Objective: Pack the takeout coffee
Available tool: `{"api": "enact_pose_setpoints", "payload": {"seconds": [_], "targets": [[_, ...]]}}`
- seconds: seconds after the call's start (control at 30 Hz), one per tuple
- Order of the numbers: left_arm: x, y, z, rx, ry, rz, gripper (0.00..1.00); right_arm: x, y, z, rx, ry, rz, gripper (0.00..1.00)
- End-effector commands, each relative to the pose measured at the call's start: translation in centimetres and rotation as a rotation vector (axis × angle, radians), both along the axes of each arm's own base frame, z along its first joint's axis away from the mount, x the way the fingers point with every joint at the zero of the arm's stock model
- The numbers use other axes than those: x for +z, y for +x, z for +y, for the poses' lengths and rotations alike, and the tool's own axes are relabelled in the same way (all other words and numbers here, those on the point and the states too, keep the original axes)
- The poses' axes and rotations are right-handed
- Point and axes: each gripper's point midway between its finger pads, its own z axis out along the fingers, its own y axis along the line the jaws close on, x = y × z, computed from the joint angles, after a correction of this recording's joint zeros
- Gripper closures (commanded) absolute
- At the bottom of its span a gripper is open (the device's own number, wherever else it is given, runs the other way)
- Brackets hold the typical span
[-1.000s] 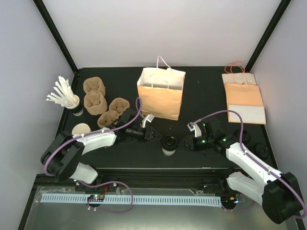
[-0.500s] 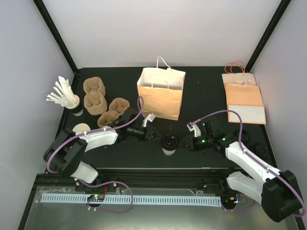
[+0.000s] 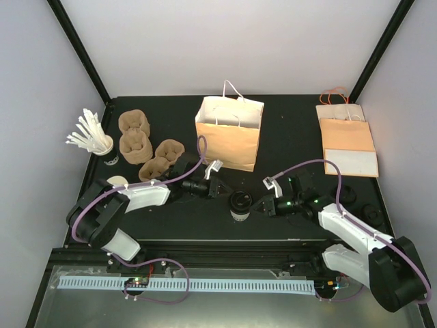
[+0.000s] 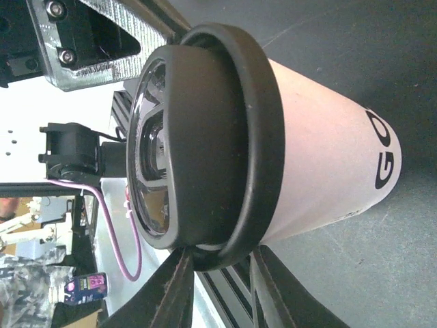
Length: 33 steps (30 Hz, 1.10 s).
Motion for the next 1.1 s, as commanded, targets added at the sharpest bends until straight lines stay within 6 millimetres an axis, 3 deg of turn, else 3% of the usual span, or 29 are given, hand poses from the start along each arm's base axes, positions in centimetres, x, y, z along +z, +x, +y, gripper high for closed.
{"api": "enact_pose_setpoints", "payload": {"seconds": [0.0,0.1,0.27,0.4,0.53,0.77,1.07], "targets": [[-6.8,-3.8,1.7,-0.014,0.201,0.173,0.93,-5.7,-0.8,-2.9,-0.087,-0.233,0.084,0.76],[-4.8,-2.8,1.2,-0.001,0.184,0.126,0.87,-3.0,0.4,-2.4,-0.098,-0.204,0.023,0.74],[-0.6,0.1,-0.5,0.015,0.149,0.034,0.85,0.6,1.5,-1.3,-0.083,-0.141,-0.025,0.71],[0.6,1.9,-0.3,0.047,0.159,0.01,0.83,2.7,2.3,-1.1,-0.085,-0.136,-0.062,0.69],[1.6,2.6,0.1,0.07,0.144,-0.01,0.71,4.1,2.5,-0.9,-0.084,-0.127,-0.086,0.65],[3.4,2.5,0.3,0.073,0.109,-0.039,0.66,4.8,3.0,-1.4,-0.092,-0.17,-0.116,0.63],[2.9,1.2,-1.5,0.022,0.042,-0.002,0.63,2.8,3.4,-2.3,-0.125,-0.221,-0.107,0.63]]}}
